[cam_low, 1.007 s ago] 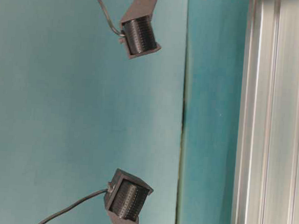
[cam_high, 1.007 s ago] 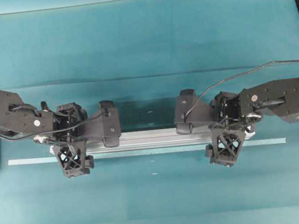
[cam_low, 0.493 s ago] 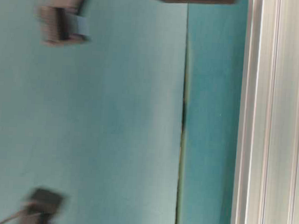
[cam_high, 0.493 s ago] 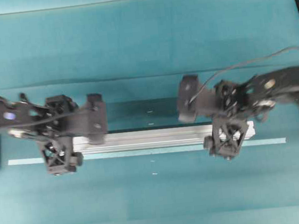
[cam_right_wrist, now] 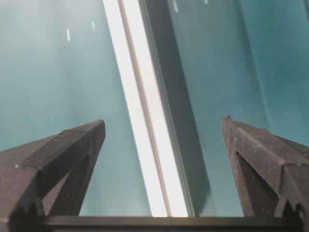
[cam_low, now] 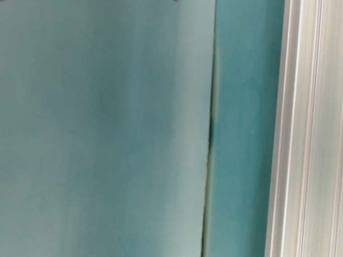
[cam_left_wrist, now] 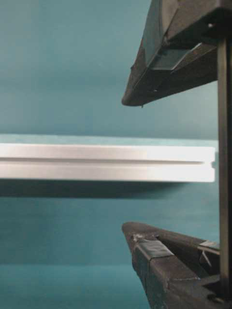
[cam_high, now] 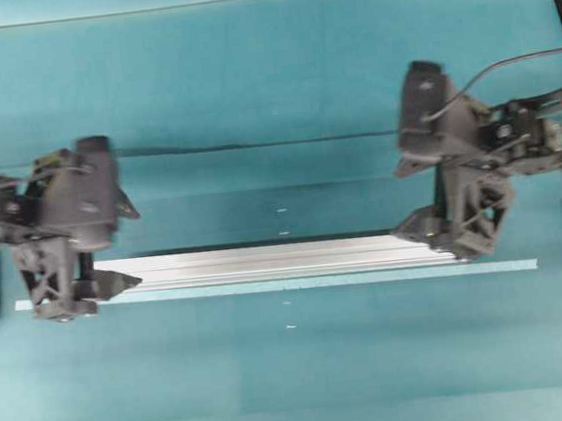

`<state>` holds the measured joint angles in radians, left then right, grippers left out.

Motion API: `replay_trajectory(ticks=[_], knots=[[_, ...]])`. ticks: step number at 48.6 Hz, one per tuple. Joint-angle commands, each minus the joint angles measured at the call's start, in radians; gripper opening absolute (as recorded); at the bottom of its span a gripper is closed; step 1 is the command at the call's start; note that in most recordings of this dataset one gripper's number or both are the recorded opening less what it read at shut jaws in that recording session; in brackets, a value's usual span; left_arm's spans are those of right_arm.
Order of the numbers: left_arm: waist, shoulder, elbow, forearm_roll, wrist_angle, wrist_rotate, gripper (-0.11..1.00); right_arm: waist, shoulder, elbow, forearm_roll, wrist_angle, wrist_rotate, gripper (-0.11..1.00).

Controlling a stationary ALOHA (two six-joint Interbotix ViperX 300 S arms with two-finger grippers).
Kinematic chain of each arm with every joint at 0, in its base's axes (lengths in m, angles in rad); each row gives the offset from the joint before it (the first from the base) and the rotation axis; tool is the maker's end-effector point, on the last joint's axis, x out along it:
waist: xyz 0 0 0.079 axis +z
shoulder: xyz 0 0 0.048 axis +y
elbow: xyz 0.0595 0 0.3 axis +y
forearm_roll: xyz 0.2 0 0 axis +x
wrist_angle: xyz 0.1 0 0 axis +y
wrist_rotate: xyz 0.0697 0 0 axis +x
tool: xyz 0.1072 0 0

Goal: Lift the metal rail with both hands and move it towards you.

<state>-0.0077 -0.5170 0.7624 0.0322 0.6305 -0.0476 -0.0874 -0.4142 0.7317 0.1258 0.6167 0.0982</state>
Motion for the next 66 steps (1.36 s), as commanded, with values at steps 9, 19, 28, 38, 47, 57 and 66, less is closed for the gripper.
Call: replay_trajectory(ticks=[9,19,28,38,47,57,66], knots=[[-0.002,-0.127,0.044,0.002,-0.147,-0.002,0.98,0.003,-0.140,0.052,-0.002,-0.126,0.002,0.99],[-0.002,-0.207,0.075,0.002,-0.179,0.000,0.98,0.002,-0.264,0.107,-0.003,-0.204,0.003,0.99],[-0.002,-0.270,0.087,0.000,-0.181,0.000,0.98,0.002,-0.376,0.138,-0.015,-0.213,0.003,0.99],[-0.002,-0.336,0.095,0.000,-0.250,-0.002,0.98,0.002,-0.472,0.146,-0.035,-0.213,0.003,0.99],[-0.002,-0.390,0.097,0.002,-0.288,-0.005,0.98,0.002,-0.538,0.160,-0.041,-0.213,0.005,0.99],[-0.002,-0.449,0.097,0.000,-0.319,-0.012,0.98,0.002,-0.629,0.172,-0.040,-0.213,0.006,0.99],[-0.002,-0.479,0.098,0.002,-0.321,-0.015,0.97,0.002,-0.681,0.199,-0.040,-0.215,0.009,0.99]])
